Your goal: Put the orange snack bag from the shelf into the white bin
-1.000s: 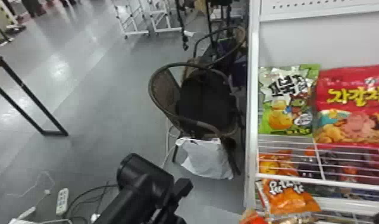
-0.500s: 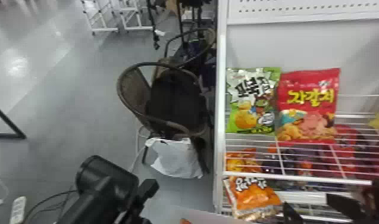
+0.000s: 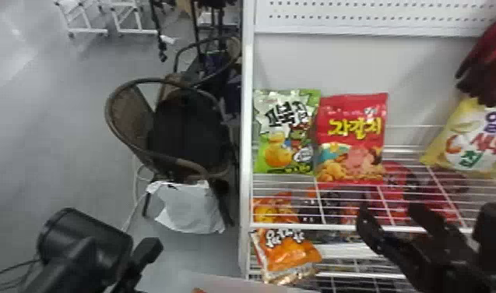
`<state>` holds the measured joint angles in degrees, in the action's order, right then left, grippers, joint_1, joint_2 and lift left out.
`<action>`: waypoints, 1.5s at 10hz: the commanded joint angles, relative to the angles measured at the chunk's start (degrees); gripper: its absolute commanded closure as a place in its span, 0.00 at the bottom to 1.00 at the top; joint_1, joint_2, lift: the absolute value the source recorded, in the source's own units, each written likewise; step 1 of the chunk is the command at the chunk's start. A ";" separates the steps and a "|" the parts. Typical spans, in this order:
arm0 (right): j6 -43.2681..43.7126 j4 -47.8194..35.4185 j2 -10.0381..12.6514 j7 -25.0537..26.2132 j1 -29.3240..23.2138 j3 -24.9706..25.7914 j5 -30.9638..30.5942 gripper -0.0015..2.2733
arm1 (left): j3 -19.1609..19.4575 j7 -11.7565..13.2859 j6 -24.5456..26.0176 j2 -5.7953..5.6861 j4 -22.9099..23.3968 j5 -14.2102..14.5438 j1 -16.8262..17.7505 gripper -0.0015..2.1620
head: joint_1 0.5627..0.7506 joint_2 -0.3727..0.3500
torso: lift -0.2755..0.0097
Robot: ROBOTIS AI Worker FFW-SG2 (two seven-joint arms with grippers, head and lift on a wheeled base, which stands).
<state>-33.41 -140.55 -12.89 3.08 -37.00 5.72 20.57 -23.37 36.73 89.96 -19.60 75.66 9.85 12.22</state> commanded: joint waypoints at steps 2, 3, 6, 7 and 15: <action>8.84 5.64 1.29 -0.09 -0.18 3.69 1.23 0.04 | 0.17 0.00 0.07 -0.18 0.01 0.00 -0.09 0.99 | 0.70 0.42 | 0.97; 12.71 8.10 1.55 -0.18 -0.44 4.83 1.32 0.04 | 0.34 0.00 0.07 -0.26 0.10 0.08 -0.18 0.99 | 0.70 0.37 | 0.97; 26.24 15.66 2.43 -0.35 -1.67 7.38 2.63 0.04 | 0.52 0.00 0.07 -0.79 0.54 0.17 -0.61 0.99 | 0.70 0.25 | 0.97; 30.81 17.68 2.43 -0.79 -2.38 7.99 2.90 0.04 | 0.78 0.00 0.07 -0.79 0.63 0.08 -0.88 0.99 | 0.70 0.23 | 0.97; 46.46 26.56 2.70 -4.04 -5.54 8.78 3.34 0.04 | 3.15 0.09 0.07 -2.99 3.35 0.61 -3.51 0.99 | 0.70 0.12 | 0.97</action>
<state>12.47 -114.35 -10.29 -0.84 -42.43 14.50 23.91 -20.31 36.75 89.96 -22.51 78.97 10.46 8.84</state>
